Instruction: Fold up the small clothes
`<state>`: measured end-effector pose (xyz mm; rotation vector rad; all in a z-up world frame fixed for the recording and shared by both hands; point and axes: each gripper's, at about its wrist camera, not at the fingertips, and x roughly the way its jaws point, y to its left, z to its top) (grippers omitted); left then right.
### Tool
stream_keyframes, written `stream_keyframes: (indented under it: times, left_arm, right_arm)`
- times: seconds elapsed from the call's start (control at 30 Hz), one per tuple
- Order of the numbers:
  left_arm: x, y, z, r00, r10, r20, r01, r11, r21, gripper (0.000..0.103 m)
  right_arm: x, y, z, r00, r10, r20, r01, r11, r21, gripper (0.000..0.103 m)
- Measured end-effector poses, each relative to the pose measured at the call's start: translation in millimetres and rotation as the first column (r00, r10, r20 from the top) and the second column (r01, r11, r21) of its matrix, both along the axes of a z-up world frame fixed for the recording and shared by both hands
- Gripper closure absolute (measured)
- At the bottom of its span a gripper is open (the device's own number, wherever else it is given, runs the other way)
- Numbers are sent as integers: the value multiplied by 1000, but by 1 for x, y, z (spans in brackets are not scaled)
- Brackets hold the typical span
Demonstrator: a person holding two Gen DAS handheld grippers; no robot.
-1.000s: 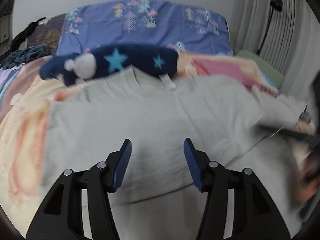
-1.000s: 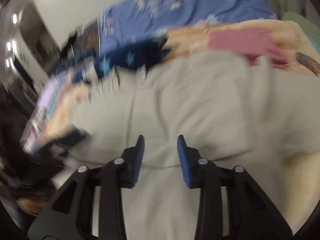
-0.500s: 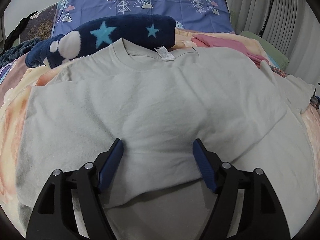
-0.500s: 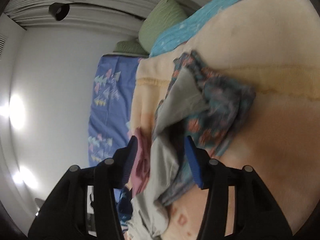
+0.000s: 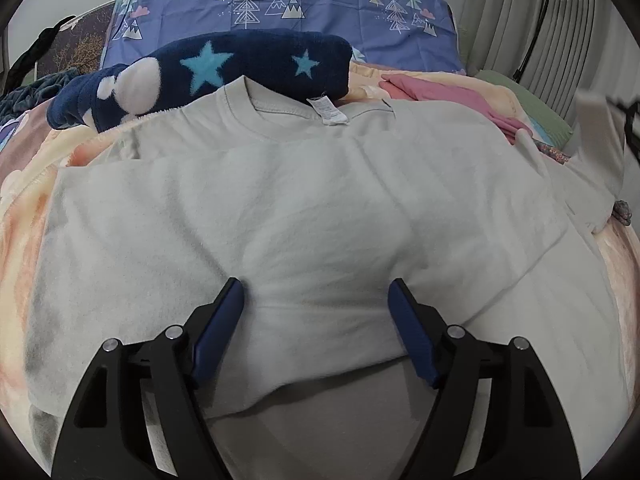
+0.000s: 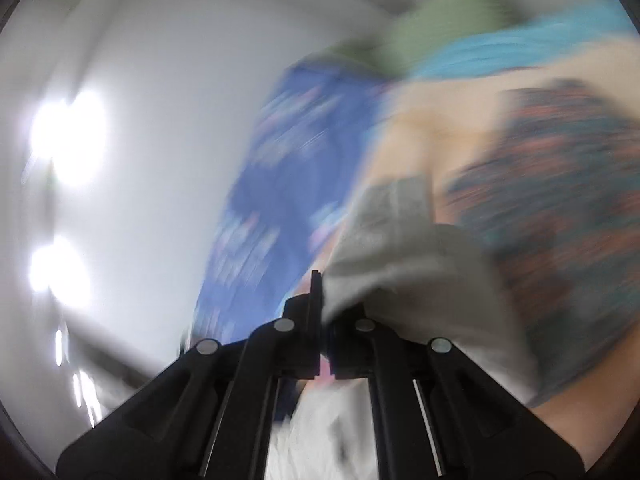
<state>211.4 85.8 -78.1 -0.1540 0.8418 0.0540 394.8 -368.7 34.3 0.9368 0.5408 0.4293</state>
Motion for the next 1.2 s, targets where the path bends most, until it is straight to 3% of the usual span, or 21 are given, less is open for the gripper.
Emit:
stream_keyframes:
  times: [0.1, 0.2, 0.3, 0.4, 0.6, 0.63, 0.7, 0.77, 0.87, 1.0, 1.03, 1.07, 1.1, 1.13, 1.2]
  left_arm:
    - [-2, 4, 1, 1000, -2, 12, 3, 1000, -29, 27]
    - [-4, 9, 2, 1000, -5, 29, 7, 997, -73, 27]
    - [-8, 17, 2, 999, -5, 51, 12, 991, -132, 27]
    - [-10, 24, 3, 997, -5, 72, 19, 981, -195, 27]
    - [-17, 35, 7, 992, -5, 128, 46, 947, -317, 26]
    - [-17, 39, 9, 990, 0, 144, 55, 924, -378, 26]
    - [-11, 43, 10, 988, -1, 154, 85, 839, -538, 26]
    - [1, 38, 10, 993, -10, 117, 79, 793, -603, 26]
    - [30, 21, 9, 998, -53, 46, 70, 776, -627, 26]
    - [66, -1, 7, 999, -28, -26, 6, 788, -616, 26]
    - [72, -6, 8, 999, -28, -31, 3, 791, -611, 40]
    - [79, -10, 9, 999, -42, -32, 13, 787, -617, 83]
    - [87, -16, 9, 996, -71, -47, 26, 779, -627, 101]
    - [91, -22, 12, 995, -77, -55, 27, 786, -618, 99]
    - [92, -34, 34, 997, -77, -5, 63, 845, -532, 99]
  right_arm:
    - [-27, 120, 16, 959, 264, 98, -247, 956, -160, 100]
    - [-52, 218, -11, 888, 458, 47, -422, 850, -315, 100]
    - [-69, 280, -65, 847, 524, -94, -498, 718, -486, 100]
    - [-78, 295, -105, 830, 523, -192, -537, 661, -525, 100]
    - [-94, 292, -114, 820, 540, -188, -550, 654, -519, 96]
    - [-98, 288, -119, 820, 543, -182, -549, 654, -520, 96]
    - [-104, 290, -124, 819, 542, -187, -551, 653, -520, 96]
    - [-97, 294, -126, 818, 542, -194, -558, 662, -500, 96]
    - [-98, 291, -124, 817, 546, -185, -558, 670, -489, 96]
    - [-101, 292, -123, 820, 545, -176, -550, 665, -506, 96]
    - [-101, 292, -123, 820, 544, -175, -548, 664, -509, 96]
    - [-102, 292, -123, 821, 544, -174, -548, 663, -510, 96]
    - [-102, 292, -123, 821, 545, -172, -547, 664, -510, 95]
    - [-103, 291, -122, 820, 547, -169, -548, 664, -509, 92]
    - [-106, 287, -117, 822, 546, -159, -541, 664, -516, 80]
